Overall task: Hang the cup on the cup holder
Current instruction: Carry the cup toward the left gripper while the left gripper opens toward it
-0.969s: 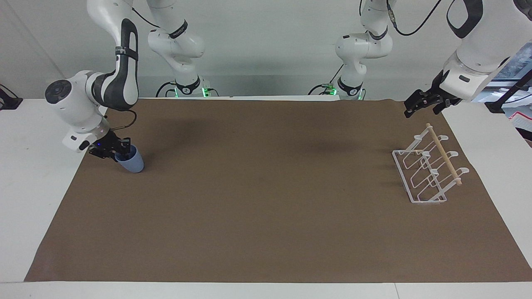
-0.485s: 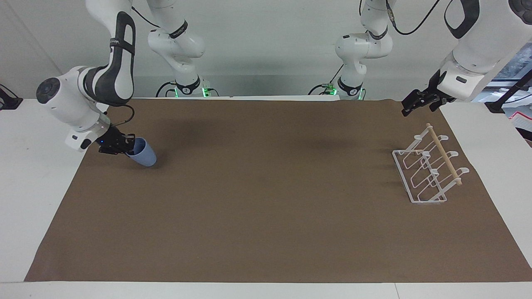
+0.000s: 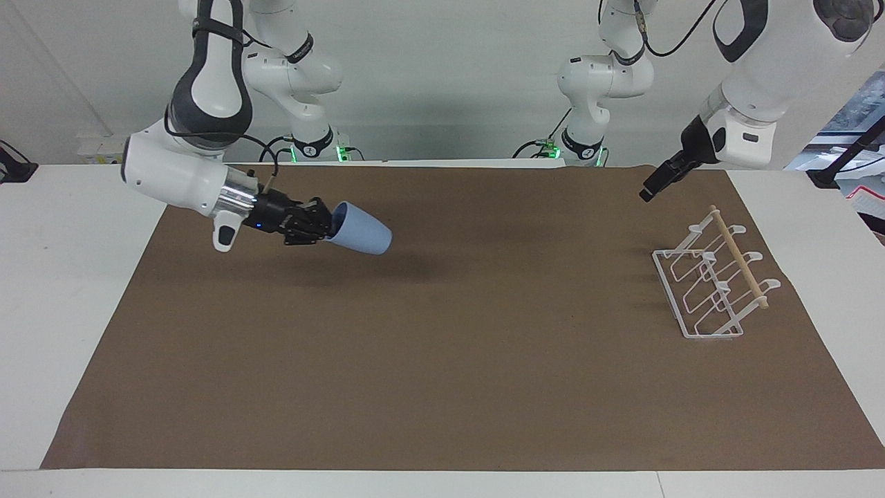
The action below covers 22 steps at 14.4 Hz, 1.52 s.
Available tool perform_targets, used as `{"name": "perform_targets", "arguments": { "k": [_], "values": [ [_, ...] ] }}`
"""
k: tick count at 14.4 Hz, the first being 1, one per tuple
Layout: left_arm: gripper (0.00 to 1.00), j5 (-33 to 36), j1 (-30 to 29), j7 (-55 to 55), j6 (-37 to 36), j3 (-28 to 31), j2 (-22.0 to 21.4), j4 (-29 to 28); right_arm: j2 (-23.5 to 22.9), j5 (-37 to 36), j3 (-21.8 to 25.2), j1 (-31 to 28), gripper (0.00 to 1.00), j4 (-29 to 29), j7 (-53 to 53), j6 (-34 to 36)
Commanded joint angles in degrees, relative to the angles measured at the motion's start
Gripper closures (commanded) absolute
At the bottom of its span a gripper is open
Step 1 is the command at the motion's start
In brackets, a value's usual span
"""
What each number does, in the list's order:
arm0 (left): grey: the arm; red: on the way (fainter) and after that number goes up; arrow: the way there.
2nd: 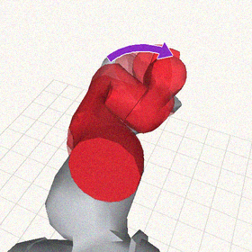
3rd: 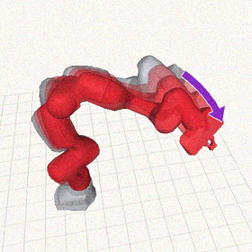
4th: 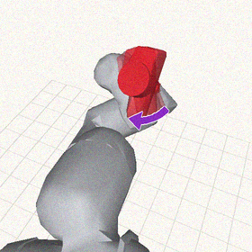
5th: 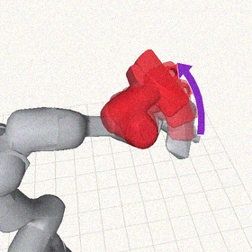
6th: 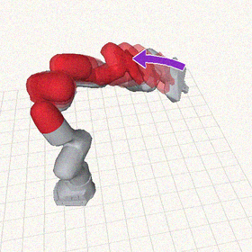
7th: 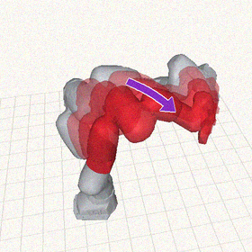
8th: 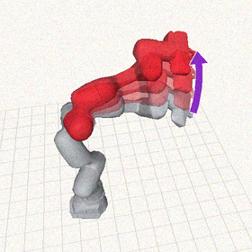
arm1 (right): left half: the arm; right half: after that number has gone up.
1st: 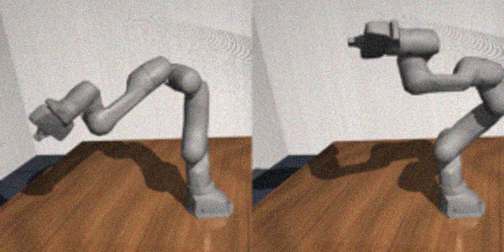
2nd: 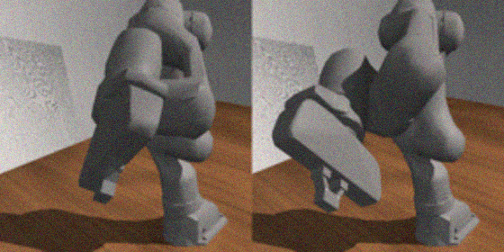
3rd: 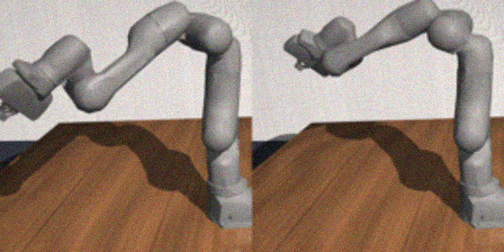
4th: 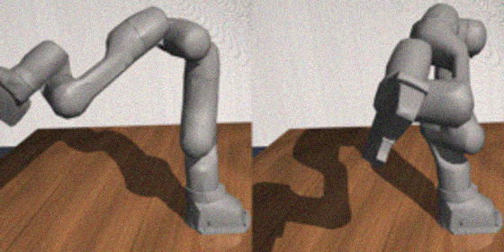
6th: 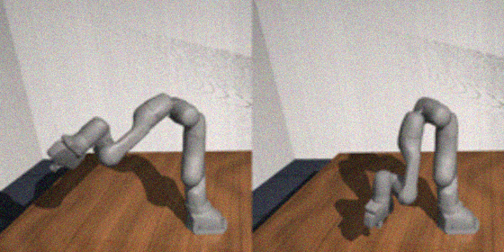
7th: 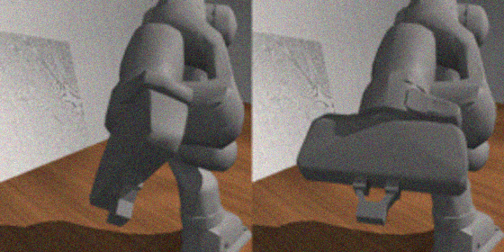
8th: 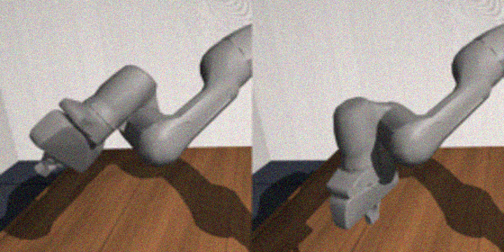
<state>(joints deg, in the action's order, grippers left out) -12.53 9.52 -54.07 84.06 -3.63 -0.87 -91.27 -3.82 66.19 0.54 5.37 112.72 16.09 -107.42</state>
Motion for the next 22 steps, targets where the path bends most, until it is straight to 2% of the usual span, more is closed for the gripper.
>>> {"name": "perform_targets", "arguments": {
  "k": [1, 4, 8, 10, 12, 16, 17, 18, 19, 22],
  "values": [
    [0.00, -6.1, 2.4, -18.7, 4.2, 0.2, -1.6, -1.9, 0.0, 11.4, 0.3, 5.9, 1.00, 0.3, -6.1, -4.7],
    [0.00, -11.2, 4.4, -34.0, 6.1, 0.2, -1.5, -1.9, -0.1, 20.3, 0.3, 15.3, 1.00, 0.5, -9.8, -14.6],
    [0.00, -15.7, 5.5, -41.6, 7.1, 0.1, -0.2, 1.6, -0.6, 27.2, 0.3, 25.1, 1.00, 0.4, -11.0, -25.7],
    [0.00, -15.5, 7.5, -42.7, 9.6, -0.1, 0.7, 2.4, -0.7, 28.4, 0.3, 27.7, 1.00, 0.2, -11.7, -27.7],
    [0.00, -15.2, 8.9, -42.5, 13.7, -0.1, -0.4, -1.3, -0.7, 28.4, 0.3, 29.3, 1.00, 0.0, -11.9, -28.9],
    [0.00, -15.2, 11.3, -42.3, 14.7, -0.1, -0.5, -5.0, -0.8, 28.4, 0.3, 30.5, 1.00, -0.4, -12.8, -30.3],
    [0.03, -15.1, 12.3, -42.8, 16.9, -0.1, -0.4, -6.4, -0.9, 28.4, 0.3, 30.5, 1.00, -0.5, -12.9, -30.3],
    [0.64, -15.0, 12.6, -43.1, 18.8, -0.1, -0.3, -7.6, -0.8, 28.4, 0.3, 30.5, 1.00, -0.5, -12.9, -30.4],
    [1.00, -12.3, 13.1, -43.0, 19.7, -0.2, -0.4, -8.1, -0.9, 28.4, 0.3, 30.5, 1.00, -0.5, -12.9, -30.4],
    [1.00, -9.5, 13.5, -43.0, 19.8, -0.2, 0.1, -6.8, -0.9, 28.4, 0.3, 30.5, 1.00, -0.5, -12.9, -30.5]
  ]
}}
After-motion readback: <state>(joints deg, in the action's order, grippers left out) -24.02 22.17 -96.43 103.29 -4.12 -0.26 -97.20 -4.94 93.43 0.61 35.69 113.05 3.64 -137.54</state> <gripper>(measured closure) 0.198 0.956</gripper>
